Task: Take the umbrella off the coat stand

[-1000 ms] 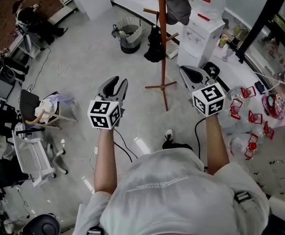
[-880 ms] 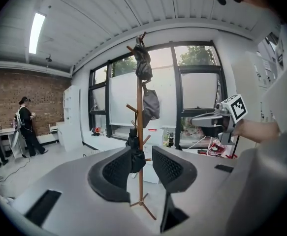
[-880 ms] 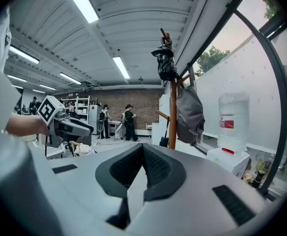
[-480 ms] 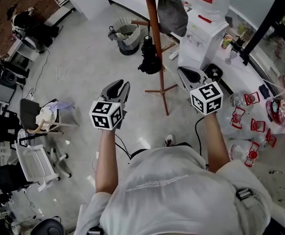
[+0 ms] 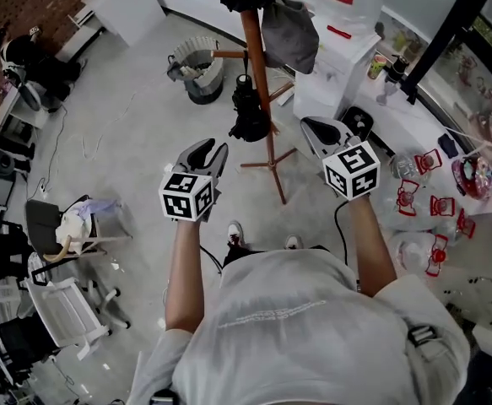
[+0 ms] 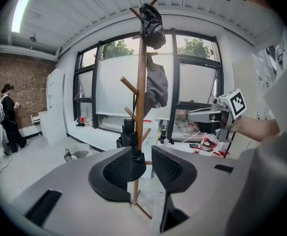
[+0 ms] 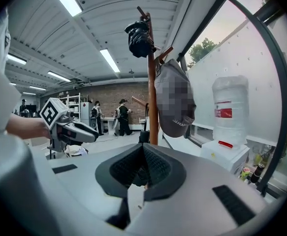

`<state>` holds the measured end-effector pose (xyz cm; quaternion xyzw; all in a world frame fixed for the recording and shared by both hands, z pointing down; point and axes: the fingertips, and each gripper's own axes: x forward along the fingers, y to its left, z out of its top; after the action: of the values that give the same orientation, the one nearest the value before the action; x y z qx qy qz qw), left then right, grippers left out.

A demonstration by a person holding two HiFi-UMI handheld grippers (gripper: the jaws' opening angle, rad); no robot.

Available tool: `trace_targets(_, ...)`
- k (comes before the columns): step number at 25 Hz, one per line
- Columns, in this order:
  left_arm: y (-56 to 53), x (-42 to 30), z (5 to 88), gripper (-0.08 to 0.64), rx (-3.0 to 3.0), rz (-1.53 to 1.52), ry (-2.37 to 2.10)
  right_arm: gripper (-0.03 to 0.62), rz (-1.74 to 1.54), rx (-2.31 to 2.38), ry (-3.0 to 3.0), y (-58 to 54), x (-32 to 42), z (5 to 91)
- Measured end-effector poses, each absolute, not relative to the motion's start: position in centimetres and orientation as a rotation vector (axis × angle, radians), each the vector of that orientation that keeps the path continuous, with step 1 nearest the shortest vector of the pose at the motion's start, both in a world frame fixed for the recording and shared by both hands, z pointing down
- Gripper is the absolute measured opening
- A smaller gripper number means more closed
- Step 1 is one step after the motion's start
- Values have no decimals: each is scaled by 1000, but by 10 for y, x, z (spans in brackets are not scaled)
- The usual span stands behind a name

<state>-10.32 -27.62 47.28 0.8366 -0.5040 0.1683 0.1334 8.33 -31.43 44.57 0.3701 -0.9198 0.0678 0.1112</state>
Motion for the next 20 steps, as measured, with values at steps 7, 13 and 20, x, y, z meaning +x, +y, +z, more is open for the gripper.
trace_targets(7, -329, -110, 496, 142, 2508, 501, -1236, 25, 221, 1275, -2611, -319, 68, 446)
trace_targets(13, -371, -101, 518, 187, 2542, 446, -1059, 25, 224, 1350, -2508, -320, 53, 456)
trace_targets(20, -397, -91, 553, 250, 2507, 420, -891, 25, 286, 1483, -2412, -323, 51, 463)
